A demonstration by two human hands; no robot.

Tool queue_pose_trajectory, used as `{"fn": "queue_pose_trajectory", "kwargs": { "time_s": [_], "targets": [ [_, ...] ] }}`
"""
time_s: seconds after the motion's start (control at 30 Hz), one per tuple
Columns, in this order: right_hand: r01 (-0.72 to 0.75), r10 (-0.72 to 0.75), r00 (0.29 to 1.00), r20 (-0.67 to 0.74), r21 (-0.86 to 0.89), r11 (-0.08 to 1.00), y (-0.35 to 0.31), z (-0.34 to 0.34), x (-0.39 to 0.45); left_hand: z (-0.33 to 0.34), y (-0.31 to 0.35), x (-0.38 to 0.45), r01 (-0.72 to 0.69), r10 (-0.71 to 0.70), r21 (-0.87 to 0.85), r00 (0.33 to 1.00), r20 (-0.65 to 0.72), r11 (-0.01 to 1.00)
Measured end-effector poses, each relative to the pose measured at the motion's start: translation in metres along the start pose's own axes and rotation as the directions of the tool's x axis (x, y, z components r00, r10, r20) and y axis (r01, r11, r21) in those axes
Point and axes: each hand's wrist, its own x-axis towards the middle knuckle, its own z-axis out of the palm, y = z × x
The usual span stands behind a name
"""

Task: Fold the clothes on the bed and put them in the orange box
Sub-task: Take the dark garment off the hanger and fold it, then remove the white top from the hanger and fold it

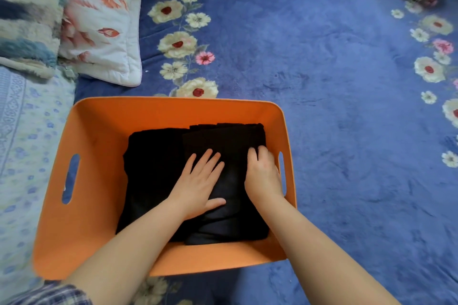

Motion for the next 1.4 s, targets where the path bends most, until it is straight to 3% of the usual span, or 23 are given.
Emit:
{"fn": "queue_pose_trajectory", "kwargs": {
  "time_s": [0.07, 0.23, 0.47, 0.6, 0.77, 0.97, 1.2, 1.4],
  "targets": [
    [0.043, -0.043, 0.999, -0.015, -0.008, 0.999, -0.003, -0.002, 0.013, -0.004, -0.002, 0.002, 0.072, -0.072, -0.001, 0.997, 0.042, 0.997],
    [0.050, -0.034, 0.978, 0.204, -0.070, 0.996, 0.006, 0.002, 0.038, -0.007, 0.000, 0.019, 0.117, -0.108, -0.019, 0.958, 0.265, 0.993],
    [0.025, 0.045, 0.896, 0.442, -0.151, 0.988, 0.002, -0.011, 0.053, -0.015, 0.001, 0.028, 0.126, -0.118, 0.002, 0.921, 0.372, 0.992],
    [0.132, 0.003, 0.905, 0.426, -0.288, 0.949, -0.002, -0.035, 0.035, -0.043, 0.001, 0.021, 0.123, -0.141, 0.069, 0.906, 0.400, 0.990],
    [0.327, -0.202, 0.914, 0.353, -0.342, 0.881, 0.008, -0.095, -0.002, -0.110, 0.015, 0.015, 0.213, -0.234, 0.110, 0.940, 0.247, 0.971],
    [0.230, -0.195, 0.965, 0.175, -0.213, 0.950, 0.086, -0.207, -0.047, -0.212, 0.100, 0.007, 0.267, -0.267, 0.062, 0.964, -0.002, 0.962],
    [0.202, -0.227, 0.969, -0.098, -0.216, 0.955, 0.228, -0.332, -0.161, -0.317, 0.291, -0.001, 0.195, -0.189, 0.002, 0.950, -0.248, 0.981],
    [0.063, -0.091, 0.953, -0.289, -0.106, 0.992, 0.378, -0.412, -0.280, -0.393, 0.476, -0.011, 0.029, -0.023, 0.007, 0.903, -0.428, 1.000]
  ]
}}
